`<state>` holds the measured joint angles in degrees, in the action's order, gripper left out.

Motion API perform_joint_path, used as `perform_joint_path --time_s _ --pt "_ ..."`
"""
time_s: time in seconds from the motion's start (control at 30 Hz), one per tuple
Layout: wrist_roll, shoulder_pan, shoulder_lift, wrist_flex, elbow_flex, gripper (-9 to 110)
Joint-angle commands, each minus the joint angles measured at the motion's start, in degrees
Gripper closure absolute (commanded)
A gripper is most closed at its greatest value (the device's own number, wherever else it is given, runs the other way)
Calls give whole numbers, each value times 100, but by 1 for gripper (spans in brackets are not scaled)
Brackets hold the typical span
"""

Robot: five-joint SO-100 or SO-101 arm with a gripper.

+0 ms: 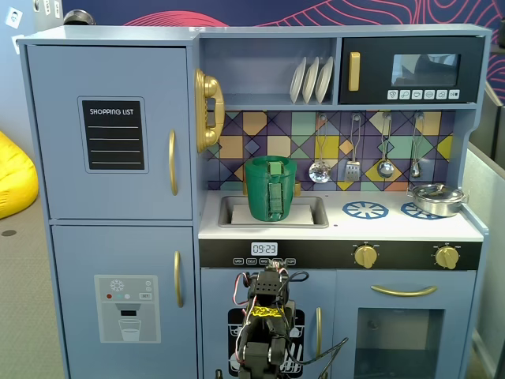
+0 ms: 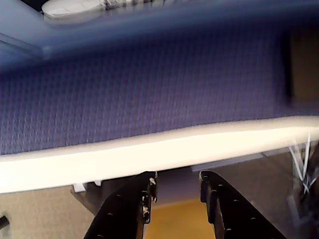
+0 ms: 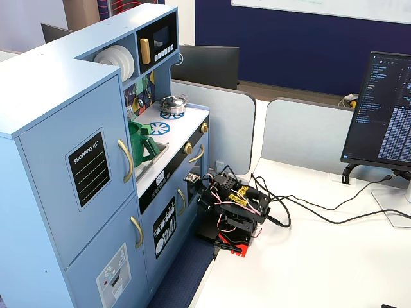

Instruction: Close the left cabinet door

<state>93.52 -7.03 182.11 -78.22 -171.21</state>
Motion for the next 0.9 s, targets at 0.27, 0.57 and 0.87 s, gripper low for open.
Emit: perform_joint_path --time_s 0.27,0.57,0.87 --pt "-571 563 0 -958 -53 98" --pt "-606 624 0 -958 -53 98" --pt "-615 624 0 -958 -53 98"
